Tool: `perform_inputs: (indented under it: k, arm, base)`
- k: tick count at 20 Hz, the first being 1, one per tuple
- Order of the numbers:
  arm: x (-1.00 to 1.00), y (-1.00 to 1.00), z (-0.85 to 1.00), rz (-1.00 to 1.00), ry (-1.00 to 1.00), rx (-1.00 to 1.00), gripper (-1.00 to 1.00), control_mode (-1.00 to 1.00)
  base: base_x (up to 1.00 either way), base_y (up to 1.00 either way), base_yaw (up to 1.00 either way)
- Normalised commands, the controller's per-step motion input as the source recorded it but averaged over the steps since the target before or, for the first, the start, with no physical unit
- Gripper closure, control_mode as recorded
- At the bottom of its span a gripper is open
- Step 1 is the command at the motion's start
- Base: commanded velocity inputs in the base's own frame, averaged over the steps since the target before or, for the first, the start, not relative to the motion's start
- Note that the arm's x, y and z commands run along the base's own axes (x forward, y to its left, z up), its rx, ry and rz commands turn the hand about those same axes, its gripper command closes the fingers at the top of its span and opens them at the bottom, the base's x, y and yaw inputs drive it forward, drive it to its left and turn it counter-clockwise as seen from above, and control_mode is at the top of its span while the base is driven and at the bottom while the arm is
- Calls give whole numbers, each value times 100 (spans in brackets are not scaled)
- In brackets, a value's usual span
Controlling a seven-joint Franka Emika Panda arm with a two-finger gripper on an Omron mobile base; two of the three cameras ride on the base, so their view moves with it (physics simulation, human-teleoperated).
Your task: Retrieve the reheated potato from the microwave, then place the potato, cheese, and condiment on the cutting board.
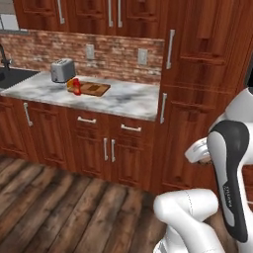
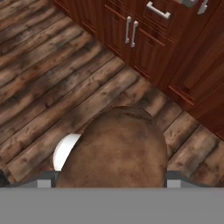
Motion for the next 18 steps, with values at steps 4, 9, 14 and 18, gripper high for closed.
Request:
perform_inputs:
  k: [4,9,14,18]
  arm:
    - [0,0,0,0,0,0,100,100]
    - [0,0,0,0,0,0,100,100]
    - [0,0,0,0,0,0,100,100]
    - [0,0,0,0,0,0,100,100]
  base:
    - [90,26,0]
    - [87,20,0]
    - [75,30,-1]
    - [79,34,-4]
